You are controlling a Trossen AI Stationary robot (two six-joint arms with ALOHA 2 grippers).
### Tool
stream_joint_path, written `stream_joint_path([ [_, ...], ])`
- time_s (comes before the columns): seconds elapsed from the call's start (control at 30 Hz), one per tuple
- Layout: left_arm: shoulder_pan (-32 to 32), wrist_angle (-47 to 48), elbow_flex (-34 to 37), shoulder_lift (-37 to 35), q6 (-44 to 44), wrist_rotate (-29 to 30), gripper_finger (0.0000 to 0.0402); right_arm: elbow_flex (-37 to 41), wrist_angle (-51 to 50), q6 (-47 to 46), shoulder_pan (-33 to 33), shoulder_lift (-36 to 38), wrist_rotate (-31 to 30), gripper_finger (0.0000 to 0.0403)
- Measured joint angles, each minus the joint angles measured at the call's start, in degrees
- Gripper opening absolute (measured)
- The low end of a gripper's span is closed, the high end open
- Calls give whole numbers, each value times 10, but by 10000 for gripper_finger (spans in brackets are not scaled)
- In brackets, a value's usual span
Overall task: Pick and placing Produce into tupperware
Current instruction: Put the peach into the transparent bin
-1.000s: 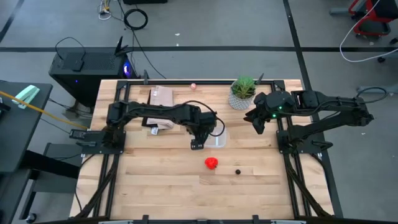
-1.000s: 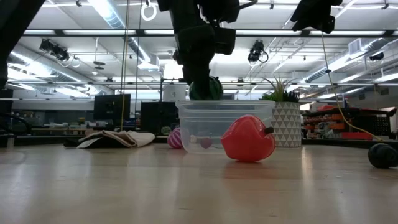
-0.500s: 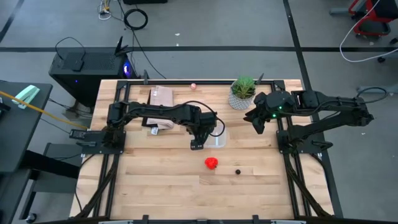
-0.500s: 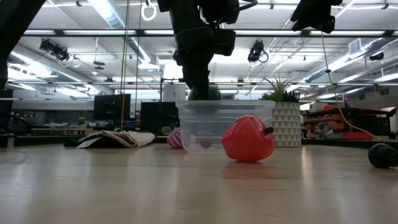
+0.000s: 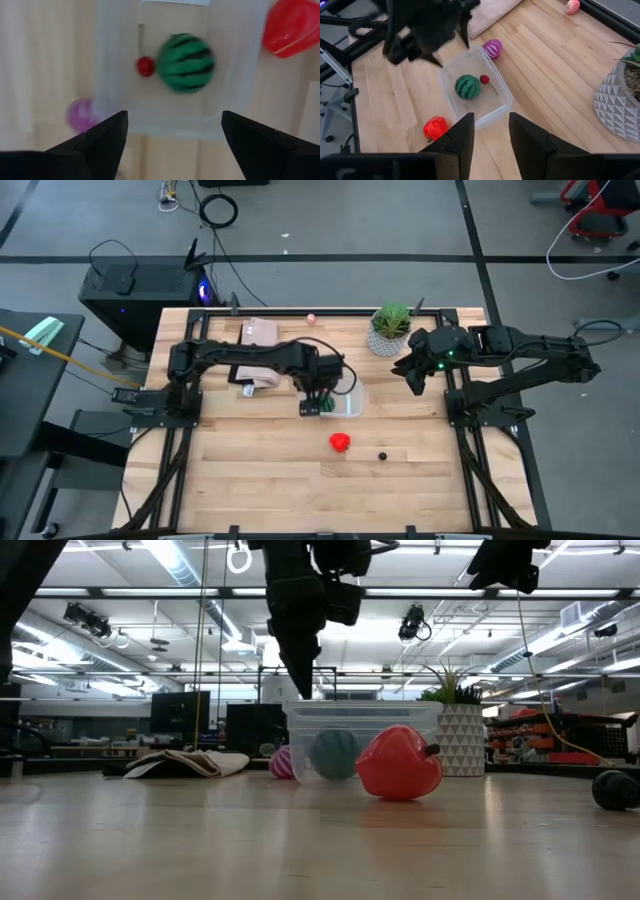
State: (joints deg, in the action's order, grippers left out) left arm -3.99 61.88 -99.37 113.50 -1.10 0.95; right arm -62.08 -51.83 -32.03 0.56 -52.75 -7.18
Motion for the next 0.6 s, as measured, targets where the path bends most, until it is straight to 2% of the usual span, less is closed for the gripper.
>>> stream_joint_path([
  [0.23, -79, 10, 0, -74, 4, 34, 327, 0, 0, -13, 0, 0, 0, 129],
  [0.43, -171, 2, 0, -110, 69, 36, 327, 0, 0, -36, 0, 0, 0, 129],
  [0.6, -214, 2, 0, -112, 174, 33, 324, 0, 0, -66, 0, 0, 0, 129],
])
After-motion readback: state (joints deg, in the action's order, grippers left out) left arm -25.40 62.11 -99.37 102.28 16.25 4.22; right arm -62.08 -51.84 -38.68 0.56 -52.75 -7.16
